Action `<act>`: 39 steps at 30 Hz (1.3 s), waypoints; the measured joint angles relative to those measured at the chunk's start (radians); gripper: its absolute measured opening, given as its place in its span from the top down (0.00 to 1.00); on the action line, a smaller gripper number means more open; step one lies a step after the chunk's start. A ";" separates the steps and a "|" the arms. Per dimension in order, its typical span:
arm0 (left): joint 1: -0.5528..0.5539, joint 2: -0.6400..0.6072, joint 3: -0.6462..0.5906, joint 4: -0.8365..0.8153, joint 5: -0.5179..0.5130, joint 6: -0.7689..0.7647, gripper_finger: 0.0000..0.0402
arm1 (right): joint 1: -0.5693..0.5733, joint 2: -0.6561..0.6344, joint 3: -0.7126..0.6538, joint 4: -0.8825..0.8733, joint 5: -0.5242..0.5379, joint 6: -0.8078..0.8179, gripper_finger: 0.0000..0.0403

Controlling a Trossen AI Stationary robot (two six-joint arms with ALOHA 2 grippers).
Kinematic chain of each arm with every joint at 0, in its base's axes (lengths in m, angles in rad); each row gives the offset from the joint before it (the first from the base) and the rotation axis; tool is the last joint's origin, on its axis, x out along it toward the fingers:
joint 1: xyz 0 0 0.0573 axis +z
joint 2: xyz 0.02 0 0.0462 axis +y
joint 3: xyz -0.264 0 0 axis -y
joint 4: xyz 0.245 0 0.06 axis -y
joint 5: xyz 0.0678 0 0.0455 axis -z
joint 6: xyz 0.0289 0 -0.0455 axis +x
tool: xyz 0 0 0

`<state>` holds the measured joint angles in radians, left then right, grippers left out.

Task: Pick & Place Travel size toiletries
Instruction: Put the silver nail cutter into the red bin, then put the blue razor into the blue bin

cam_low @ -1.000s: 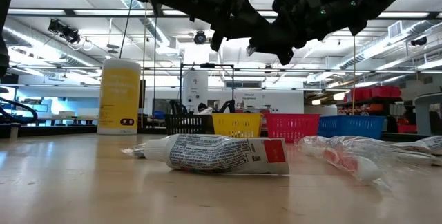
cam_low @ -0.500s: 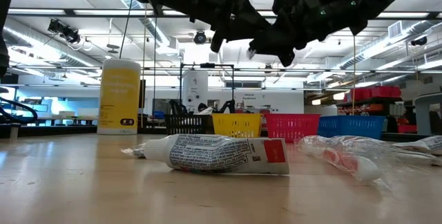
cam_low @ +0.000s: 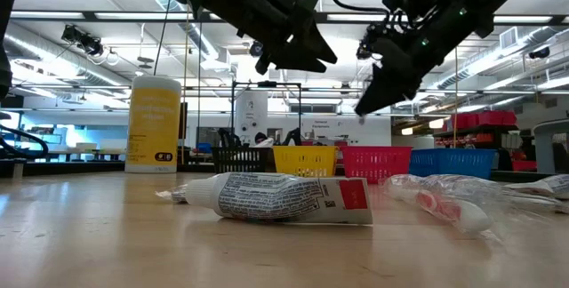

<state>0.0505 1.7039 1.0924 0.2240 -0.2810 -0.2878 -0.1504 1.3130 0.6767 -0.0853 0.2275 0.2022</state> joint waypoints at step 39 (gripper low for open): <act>0.002 -0.009 0.001 -0.110 0.012 0.063 0.60 | -0.043 0.138 0.122 -0.174 -0.107 -0.106 0.68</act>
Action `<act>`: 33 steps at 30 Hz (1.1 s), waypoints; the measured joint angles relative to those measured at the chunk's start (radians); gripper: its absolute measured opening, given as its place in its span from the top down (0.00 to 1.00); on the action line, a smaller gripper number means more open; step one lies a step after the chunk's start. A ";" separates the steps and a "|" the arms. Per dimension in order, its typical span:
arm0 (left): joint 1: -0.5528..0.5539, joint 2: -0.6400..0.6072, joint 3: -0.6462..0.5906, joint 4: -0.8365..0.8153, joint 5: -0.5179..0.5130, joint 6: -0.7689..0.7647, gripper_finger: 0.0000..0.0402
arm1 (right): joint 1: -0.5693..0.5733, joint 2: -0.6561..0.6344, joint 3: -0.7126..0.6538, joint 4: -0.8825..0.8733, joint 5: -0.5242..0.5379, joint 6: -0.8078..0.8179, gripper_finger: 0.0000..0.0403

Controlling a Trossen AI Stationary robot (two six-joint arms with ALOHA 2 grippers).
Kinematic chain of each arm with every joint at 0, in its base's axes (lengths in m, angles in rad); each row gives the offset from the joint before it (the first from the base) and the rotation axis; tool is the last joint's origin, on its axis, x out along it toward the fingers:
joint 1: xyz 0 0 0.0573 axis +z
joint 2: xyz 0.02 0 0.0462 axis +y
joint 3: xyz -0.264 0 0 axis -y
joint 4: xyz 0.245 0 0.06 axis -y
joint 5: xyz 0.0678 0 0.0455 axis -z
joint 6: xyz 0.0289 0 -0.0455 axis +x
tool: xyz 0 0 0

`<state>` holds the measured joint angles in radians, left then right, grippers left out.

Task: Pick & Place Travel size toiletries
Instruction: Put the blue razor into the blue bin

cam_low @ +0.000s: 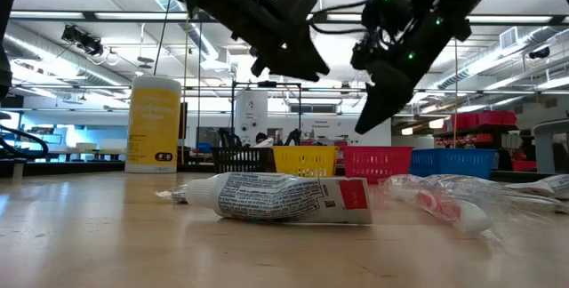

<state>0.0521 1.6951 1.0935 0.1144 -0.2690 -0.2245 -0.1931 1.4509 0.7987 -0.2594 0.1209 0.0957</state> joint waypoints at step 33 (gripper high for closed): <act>-0.469 -0.012 0.000 -0.819 0.375 0.086 0.65 | 0.266 0.000 -0.047 0.309 -0.140 -0.007 0.67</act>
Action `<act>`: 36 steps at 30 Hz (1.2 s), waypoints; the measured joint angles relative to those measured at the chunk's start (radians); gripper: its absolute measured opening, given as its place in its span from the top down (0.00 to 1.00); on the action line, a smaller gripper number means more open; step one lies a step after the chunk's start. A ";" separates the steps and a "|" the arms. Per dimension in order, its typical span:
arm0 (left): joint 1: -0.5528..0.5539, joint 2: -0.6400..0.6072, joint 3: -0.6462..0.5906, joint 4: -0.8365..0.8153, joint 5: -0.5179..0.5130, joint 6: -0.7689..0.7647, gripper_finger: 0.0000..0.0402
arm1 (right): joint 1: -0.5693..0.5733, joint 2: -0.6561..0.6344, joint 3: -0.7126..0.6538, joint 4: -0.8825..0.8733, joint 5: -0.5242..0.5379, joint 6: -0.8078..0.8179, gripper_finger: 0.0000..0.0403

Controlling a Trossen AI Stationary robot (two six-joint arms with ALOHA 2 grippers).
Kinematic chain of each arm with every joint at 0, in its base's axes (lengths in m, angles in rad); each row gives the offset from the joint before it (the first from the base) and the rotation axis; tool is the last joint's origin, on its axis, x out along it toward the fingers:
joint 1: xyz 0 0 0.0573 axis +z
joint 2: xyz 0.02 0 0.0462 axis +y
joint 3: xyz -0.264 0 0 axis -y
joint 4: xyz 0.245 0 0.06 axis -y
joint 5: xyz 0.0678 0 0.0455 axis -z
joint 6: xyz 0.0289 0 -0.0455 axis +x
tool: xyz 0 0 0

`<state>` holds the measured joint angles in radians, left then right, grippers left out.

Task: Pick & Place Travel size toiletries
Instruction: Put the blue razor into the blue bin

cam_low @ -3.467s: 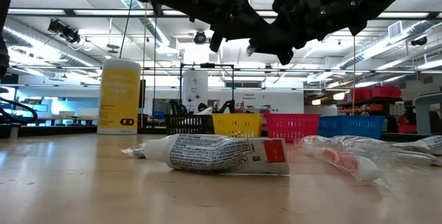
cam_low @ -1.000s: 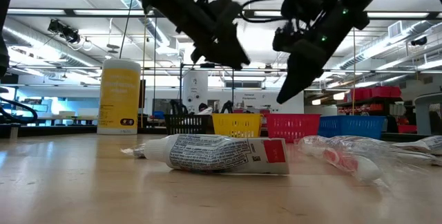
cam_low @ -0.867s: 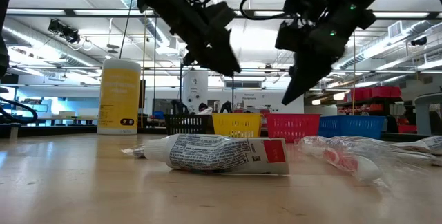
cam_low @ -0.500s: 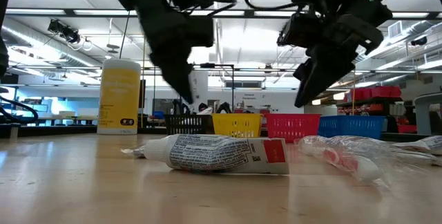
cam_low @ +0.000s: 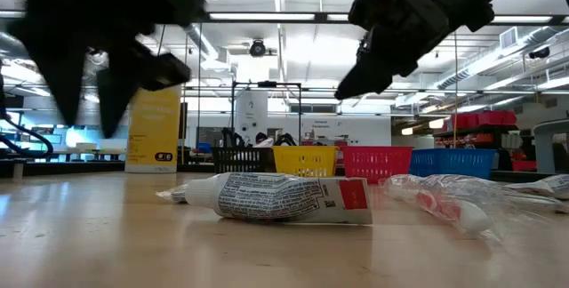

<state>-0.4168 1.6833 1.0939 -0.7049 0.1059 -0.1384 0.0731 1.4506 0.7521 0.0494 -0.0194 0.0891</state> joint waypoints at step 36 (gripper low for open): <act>-0.332 0.001 -0.251 0.319 -0.242 -0.061 0.77 | 0.171 0.000 0.000 0.099 0.054 0.026 0.68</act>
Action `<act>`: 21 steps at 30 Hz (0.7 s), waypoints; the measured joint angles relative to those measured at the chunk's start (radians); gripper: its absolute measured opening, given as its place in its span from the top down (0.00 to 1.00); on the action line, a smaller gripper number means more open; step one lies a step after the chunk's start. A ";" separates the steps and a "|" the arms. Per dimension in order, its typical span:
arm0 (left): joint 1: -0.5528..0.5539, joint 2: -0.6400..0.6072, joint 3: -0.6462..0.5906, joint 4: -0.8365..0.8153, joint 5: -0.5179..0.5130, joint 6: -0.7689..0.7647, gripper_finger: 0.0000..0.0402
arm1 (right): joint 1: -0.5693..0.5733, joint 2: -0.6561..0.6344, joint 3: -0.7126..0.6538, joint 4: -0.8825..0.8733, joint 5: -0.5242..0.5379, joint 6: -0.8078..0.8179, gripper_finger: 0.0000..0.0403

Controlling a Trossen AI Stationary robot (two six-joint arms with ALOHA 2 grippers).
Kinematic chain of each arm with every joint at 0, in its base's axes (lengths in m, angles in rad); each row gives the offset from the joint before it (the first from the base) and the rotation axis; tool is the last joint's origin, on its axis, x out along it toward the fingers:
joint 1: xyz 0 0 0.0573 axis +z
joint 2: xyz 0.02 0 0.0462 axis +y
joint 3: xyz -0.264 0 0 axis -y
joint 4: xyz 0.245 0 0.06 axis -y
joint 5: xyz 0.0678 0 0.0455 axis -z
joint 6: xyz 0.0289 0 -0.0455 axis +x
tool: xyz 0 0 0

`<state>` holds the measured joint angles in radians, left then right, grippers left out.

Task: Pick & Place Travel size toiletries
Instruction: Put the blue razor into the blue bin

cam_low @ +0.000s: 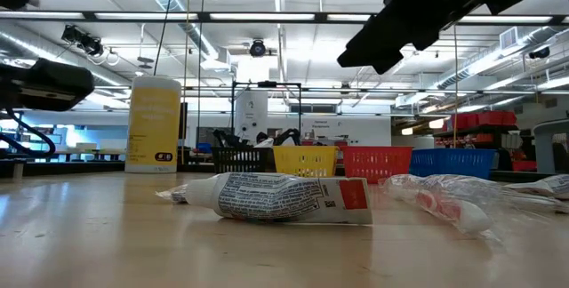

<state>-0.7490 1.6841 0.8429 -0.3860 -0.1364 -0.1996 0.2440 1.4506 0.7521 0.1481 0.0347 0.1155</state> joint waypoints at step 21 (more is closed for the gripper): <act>0.299 -0.066 0.203 0.060 -0.434 0.288 0.91 | 0.043 -0.101 0.007 -0.147 0.364 -0.169 0.68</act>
<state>-0.4500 1.6178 1.0458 -0.3265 -0.5707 0.0881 0.2874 1.3492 0.7594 0.0010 0.3988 -0.0536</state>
